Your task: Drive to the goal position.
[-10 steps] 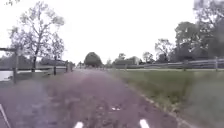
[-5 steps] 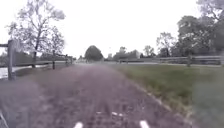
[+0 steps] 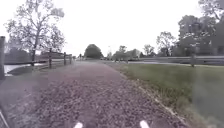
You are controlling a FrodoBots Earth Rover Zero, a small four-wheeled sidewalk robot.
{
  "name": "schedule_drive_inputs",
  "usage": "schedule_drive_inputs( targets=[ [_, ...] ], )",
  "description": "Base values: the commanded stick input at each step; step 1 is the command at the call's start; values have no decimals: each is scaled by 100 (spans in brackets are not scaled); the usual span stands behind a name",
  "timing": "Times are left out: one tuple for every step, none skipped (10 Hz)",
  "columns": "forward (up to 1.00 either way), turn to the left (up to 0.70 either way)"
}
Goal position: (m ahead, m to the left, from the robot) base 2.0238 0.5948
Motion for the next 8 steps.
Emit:
schedule_drive_inputs(
  targets=[
    [70, 0],
    [70, 0],
    [70, 0],
    [70, 0],
    [70, 0],
    [70, 0],
    [70, 0],
    [70, 0]
  ],
)
